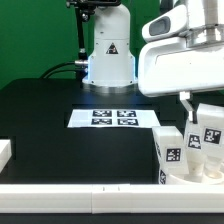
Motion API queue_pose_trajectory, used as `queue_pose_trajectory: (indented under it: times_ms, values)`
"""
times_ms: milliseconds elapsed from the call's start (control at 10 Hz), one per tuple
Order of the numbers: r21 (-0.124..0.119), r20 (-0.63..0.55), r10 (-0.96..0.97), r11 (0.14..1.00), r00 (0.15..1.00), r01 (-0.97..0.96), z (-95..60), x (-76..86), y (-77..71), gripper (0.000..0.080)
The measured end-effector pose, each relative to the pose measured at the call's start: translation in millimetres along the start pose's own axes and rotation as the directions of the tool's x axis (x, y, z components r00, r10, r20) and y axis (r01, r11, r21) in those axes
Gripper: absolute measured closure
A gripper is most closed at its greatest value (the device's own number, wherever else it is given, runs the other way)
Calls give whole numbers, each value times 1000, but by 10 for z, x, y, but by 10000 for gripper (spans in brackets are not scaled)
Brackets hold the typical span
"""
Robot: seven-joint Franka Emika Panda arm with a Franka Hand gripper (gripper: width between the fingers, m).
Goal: Assemble stool
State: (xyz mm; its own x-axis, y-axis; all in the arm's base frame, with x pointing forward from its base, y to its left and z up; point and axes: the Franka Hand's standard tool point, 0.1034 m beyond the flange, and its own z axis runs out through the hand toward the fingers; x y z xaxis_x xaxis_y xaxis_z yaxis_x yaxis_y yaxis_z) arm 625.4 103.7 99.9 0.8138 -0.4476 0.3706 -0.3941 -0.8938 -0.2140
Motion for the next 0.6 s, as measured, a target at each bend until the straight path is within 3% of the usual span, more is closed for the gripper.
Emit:
queue_pose_trajectory:
  times_ms: [600]
  values:
    - [-13,4,-13,1000,1000,13,163,-97,22,476]
